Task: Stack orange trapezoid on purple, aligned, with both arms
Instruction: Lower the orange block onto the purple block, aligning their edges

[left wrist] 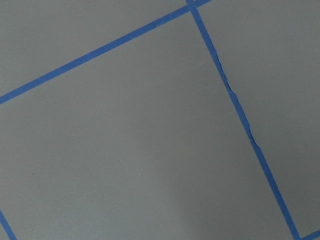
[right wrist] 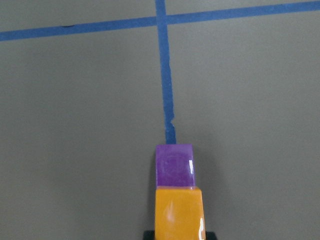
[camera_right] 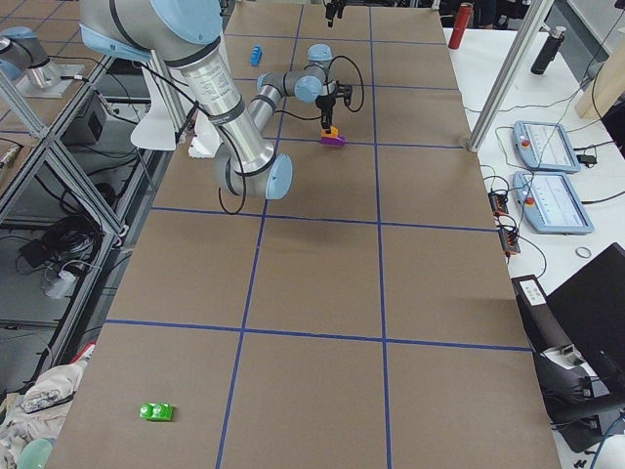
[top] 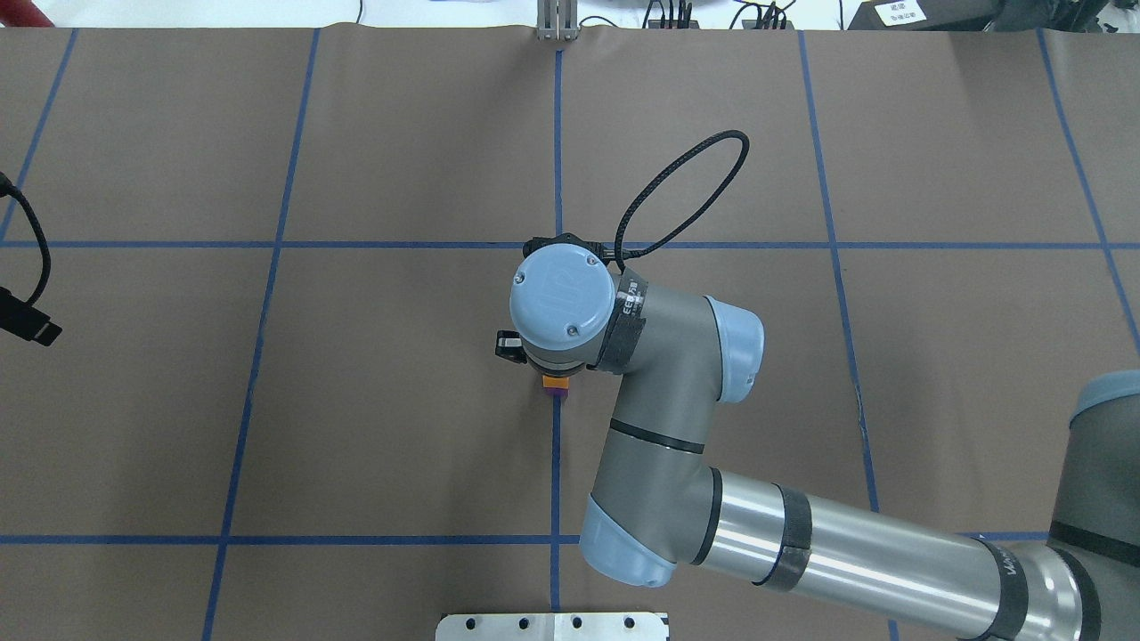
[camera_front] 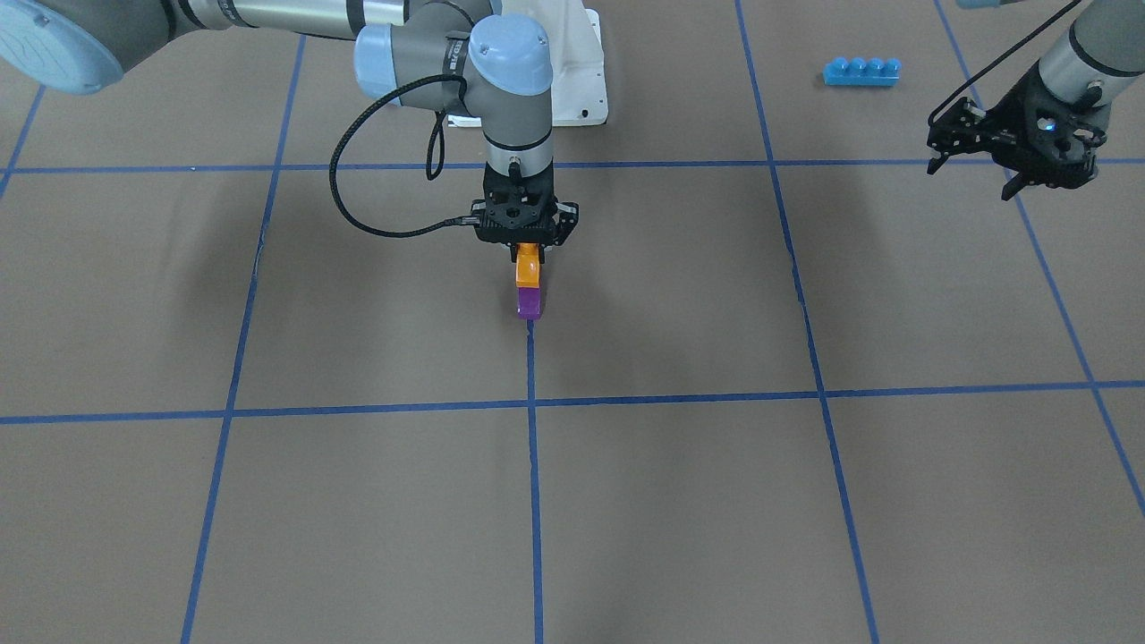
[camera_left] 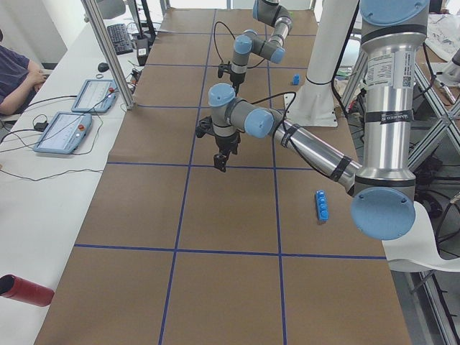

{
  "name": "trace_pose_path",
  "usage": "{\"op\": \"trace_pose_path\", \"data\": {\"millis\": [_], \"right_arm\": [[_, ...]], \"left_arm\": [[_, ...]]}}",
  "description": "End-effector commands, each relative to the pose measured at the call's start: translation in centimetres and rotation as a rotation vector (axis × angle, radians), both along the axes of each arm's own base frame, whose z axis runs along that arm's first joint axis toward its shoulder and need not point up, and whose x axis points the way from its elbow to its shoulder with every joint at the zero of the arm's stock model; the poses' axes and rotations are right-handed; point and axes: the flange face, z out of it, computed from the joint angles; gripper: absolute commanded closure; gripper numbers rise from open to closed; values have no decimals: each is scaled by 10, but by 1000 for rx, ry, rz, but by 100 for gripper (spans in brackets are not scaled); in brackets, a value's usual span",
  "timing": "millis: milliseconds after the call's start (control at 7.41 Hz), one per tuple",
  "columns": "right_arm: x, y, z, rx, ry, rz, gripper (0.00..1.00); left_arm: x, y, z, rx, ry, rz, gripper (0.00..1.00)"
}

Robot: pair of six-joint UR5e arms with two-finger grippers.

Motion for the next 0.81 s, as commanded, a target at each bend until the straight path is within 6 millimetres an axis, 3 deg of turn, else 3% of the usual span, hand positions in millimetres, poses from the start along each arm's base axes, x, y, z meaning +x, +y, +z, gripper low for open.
{"op": "trace_pose_path", "data": {"millis": [0, 135, 270, 405, 675], "right_arm": [[-9, 5, 8, 10, 22, 1, 100], [-10, 7, 8, 9, 22, -1, 58], [-10, 6, 7, 9, 21, 1, 1], [-7, 4, 4, 8, 15, 2, 1], [20, -26, -7, -44, -9, 8, 1]], "left_arm": [[0, -1, 1, -1, 0, 0, 0], [1, 0, 1, -1, 0, 2, 0], [0, 0, 0, -1, 1, -1, 0], [0, 0, -1, 0, 1, -1, 0], [-5, 3, 6, -44, -10, -39, 0]]}}
